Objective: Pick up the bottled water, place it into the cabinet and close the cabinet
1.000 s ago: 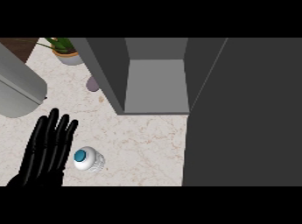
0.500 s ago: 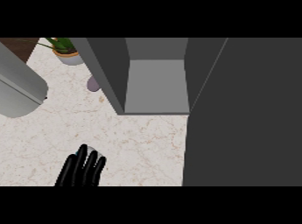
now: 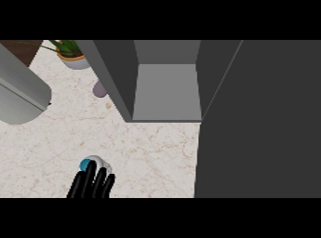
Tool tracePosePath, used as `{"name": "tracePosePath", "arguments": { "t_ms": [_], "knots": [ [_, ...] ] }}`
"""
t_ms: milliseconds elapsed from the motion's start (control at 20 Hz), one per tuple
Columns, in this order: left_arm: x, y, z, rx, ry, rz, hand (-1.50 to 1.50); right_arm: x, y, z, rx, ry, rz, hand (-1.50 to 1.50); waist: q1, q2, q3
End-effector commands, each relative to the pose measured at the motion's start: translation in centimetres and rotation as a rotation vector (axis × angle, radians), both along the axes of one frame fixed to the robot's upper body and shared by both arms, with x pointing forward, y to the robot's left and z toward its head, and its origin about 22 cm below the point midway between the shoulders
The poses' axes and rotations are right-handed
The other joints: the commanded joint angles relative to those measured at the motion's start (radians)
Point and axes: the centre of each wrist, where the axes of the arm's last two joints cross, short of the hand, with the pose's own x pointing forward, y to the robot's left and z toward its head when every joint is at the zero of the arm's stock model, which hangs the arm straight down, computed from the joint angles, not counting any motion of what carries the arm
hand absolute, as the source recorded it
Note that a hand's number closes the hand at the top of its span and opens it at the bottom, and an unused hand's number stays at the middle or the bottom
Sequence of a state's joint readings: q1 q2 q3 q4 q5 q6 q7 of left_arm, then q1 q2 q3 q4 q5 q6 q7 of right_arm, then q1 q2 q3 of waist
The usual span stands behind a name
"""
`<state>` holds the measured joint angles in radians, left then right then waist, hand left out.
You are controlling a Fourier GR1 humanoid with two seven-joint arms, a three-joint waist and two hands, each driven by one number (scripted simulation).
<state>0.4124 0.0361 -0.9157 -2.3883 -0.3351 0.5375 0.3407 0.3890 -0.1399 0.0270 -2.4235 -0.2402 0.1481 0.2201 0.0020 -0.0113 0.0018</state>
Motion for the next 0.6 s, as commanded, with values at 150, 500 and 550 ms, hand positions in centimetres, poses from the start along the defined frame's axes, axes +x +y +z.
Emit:
{"name": "tracePosePath", "arguments": {
  "t_ms": [150,500,550],
  "knots": [
    [-2.2,-0.1,1.6,0.018,-0.055,0.038,-1.50,-3.5,-0.1,3.6,0.062,-0.040,0.050,-1.50,-0.005,-0.002,0.000],
    [-1.9,2.5,2.4,0.039,-0.046,0.126,-1.50,-3.8,-0.6,2.8,0.076,-0.066,0.046,-1.50,-0.012,-0.001,0.000],
    [-1.4,1.9,2.3,0.038,-0.078,0.170,-1.50,-3.1,-0.6,2.5,0.079,-0.054,0.042,-1.50,-0.006,0.001,0.001]
  ]
}}
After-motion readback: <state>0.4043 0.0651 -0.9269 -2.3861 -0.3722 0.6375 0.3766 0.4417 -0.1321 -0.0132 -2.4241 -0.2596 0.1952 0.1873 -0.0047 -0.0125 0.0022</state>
